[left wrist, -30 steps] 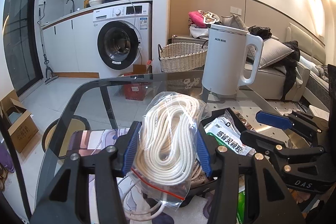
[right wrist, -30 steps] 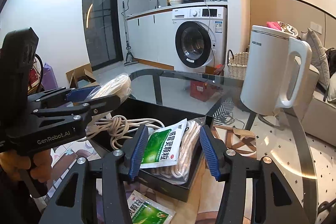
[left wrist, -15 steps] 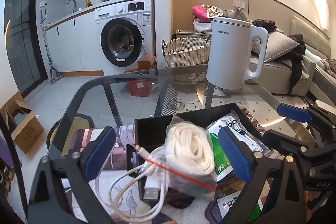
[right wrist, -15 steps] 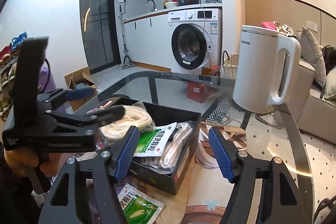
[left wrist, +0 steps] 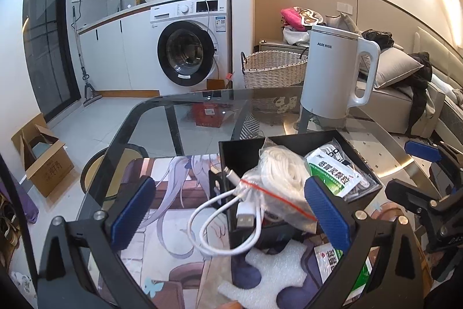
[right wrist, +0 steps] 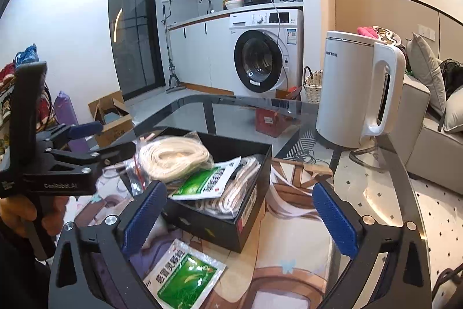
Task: Organize soft objects
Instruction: 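Open the left tool to drop the rope bag into the box, then withdraw both tools and move the right tool toward the second green packet, then grasp the second green medicine packet with the right tool, then grasp the white foam piece with the left tool while the right tool holds the packet, then carry the foam piece and green packet to the black box with both tools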
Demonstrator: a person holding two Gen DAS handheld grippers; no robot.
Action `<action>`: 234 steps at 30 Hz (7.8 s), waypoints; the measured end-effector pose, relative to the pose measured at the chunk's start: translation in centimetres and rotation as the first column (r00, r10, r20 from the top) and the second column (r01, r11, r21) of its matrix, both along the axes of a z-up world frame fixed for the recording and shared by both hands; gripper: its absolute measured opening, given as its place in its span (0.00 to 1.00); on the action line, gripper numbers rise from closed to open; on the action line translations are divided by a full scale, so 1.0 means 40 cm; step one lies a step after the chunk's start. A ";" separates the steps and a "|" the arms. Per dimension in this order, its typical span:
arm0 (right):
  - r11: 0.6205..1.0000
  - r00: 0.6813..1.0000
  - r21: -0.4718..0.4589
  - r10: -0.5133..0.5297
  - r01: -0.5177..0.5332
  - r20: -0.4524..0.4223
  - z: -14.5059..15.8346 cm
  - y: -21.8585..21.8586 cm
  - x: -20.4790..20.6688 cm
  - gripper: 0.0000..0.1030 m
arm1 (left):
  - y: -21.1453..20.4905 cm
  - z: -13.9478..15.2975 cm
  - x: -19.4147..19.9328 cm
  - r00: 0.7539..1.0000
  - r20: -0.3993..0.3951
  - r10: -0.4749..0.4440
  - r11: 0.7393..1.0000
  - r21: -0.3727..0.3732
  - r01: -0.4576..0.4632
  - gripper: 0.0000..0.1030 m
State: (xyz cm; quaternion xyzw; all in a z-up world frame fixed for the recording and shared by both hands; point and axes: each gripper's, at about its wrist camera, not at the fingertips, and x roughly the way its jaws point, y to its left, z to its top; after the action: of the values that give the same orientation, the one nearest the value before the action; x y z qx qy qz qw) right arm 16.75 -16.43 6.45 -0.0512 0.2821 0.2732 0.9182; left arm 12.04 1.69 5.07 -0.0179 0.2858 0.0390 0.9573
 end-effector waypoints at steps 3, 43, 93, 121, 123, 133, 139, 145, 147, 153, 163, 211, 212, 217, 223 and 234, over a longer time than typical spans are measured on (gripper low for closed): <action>1.000 1.000 -0.011 0.006 -0.007 -0.021 -0.008 0.003 -0.006 0.99 | 0.002 -0.001 -0.028 1.000 0.002 -0.004 1.000 0.003 0.004 1.00; 0.969 0.948 -0.175 0.114 -0.172 -0.297 -0.184 0.062 -0.099 0.99 | -0.034 -0.170 -0.081 0.974 -0.205 -0.100 0.993 0.042 0.110 1.00; 0.950 0.948 -0.262 0.085 -0.170 -0.308 -0.218 0.100 -0.115 1.00 | -0.009 -0.184 -0.072 0.972 -0.221 -0.074 0.996 0.041 0.085 1.00; 0.940 0.940 -0.250 0.150 -0.232 -0.307 -0.212 0.091 -0.095 0.87 | -0.033 -0.193 -0.065 0.962 -0.248 -0.112 0.992 0.031 0.123 1.00; 0.936 0.937 -0.246 0.171 -0.251 -0.303 -0.207 0.094 -0.105 0.80 | -0.033 -0.192 -0.065 0.962 -0.247 -0.113 0.992 0.030 0.124 1.00; 0.930 0.935 -0.236 0.212 -0.282 -0.285 -0.195 0.104 -0.140 0.45 | -0.030 -0.189 -0.067 0.963 -0.242 -0.116 0.992 0.022 0.125 1.00; 0.932 0.938 -0.232 0.211 -0.278 -0.275 -0.194 0.102 -0.143 0.37 | -0.032 -0.183 -0.066 0.963 -0.239 -0.126 0.991 0.009 0.132 1.00; 0.932 0.940 -0.228 0.219 -0.281 -0.262 -0.191 0.103 -0.149 0.33 | -0.035 -0.176 -0.067 0.962 -0.230 -0.148 0.989 -0.016 0.148 1.00; 0.936 0.940 -0.218 0.217 -0.277 -0.264 -0.188 0.097 -0.148 0.33 | -0.040 -0.176 -0.067 0.960 -0.231 -0.156 0.988 -0.016 0.156 1.00; 0.943 0.943 -0.190 0.223 -0.273 -0.249 -0.172 0.078 -0.156 0.33 | -0.058 -0.188 -0.054 0.954 -0.256 -0.158 0.986 0.000 0.164 1.00; 0.946 0.944 -0.184 0.219 -0.267 -0.245 -0.171 0.070 -0.157 0.33 | -0.084 -0.202 -0.027 0.932 -0.295 -0.209 0.977 -0.034 0.209 0.96; 0.994 0.992 -0.036 0.099 -0.102 -0.077 -0.001 -0.061 -0.180 0.33 | -0.138 0.020 -0.095 0.973 -0.037 -0.227 0.973 0.028 0.228 0.73; 0.995 0.993 -0.029 0.093 -0.096 -0.074 0.004 -0.061 -0.174 0.33 | -0.138 0.027 -0.088 0.974 -0.030 -0.226 0.974 0.029 0.227 0.73; 0.997 0.995 0.001 0.081 -0.081 -0.051 0.024 -0.056 -0.147 0.33 | -0.134 0.041 -0.054 0.976 -0.018 -0.217 0.976 0.018 0.217 0.73; 0.999 0.997 0.013 0.054 -0.053 -0.056 0.018 -0.036 -0.095 0.33 | -0.103 0.024 -0.002 0.979 -0.022 -0.201 0.980 -0.010 0.200 0.73; 1.000 0.998 0.010 0.018 -0.017 -0.057 0.005 0.044 -0.005 0.33 | -0.072 0.029 0.068 0.983 -0.008 -0.186 0.982 -0.020 0.186 0.73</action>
State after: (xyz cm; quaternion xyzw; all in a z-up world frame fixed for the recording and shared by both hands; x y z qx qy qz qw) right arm 16.57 -14.69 6.65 -0.0416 0.3064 0.2839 0.9076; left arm 14.76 -1.20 6.23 -0.0002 0.2915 -0.0532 0.9551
